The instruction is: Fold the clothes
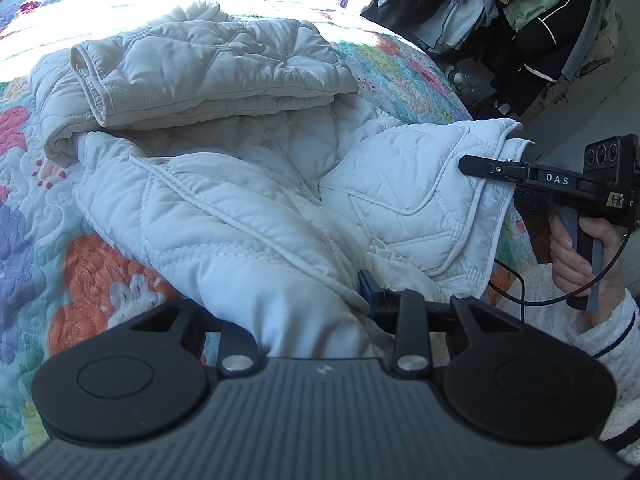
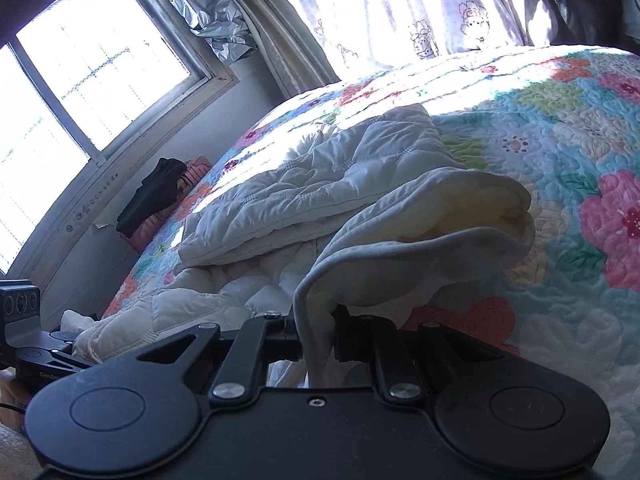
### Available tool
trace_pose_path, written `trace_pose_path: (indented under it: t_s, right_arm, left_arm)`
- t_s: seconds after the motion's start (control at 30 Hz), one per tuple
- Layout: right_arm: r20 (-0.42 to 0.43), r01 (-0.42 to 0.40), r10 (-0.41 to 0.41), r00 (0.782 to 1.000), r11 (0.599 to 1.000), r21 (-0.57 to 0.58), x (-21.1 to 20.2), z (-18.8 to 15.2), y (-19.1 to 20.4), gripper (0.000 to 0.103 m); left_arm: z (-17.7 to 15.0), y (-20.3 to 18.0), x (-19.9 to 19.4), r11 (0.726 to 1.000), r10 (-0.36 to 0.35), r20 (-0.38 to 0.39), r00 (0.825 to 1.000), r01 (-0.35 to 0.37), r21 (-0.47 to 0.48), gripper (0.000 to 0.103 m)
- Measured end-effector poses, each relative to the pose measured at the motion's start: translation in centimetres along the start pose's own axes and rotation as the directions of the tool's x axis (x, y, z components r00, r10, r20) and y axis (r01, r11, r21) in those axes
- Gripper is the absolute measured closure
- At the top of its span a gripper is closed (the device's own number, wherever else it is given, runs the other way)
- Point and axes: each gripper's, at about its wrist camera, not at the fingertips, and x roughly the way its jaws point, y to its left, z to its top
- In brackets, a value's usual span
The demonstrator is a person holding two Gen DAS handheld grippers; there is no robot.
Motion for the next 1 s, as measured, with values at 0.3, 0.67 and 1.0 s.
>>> trace_pose_path:
  t_s: [0.3, 0.67, 1.0]
  right_arm:
    - [0.070, 0.030, -0.024, 0.997, 0.996, -0.082, 0.5, 3.4, 1.7, 0.088]
    - [0.190, 0.122, -0.089, 0.978, 0.977, -0.174, 2.4, 10.9, 3.3, 0.090]
    - [0.206, 0.191, -0.141, 0.968, 0.950, -0.249, 7.1, 16.6, 4.9, 0.091]
  left_arm:
    - [3.0, 1.6, -1.9, 0.984, -0.087, 0.116, 0.989, 0.104, -0.148, 0.070]
    - [8.3, 3.9, -4.4, 0.965, -0.022, 0.198, 0.980, 0.073, -0.254, 0.070]
    - [14.9, 10.6, -3.6, 0.923, 0.067, 0.231, 0.971, 0.028, -0.384, 0.069]
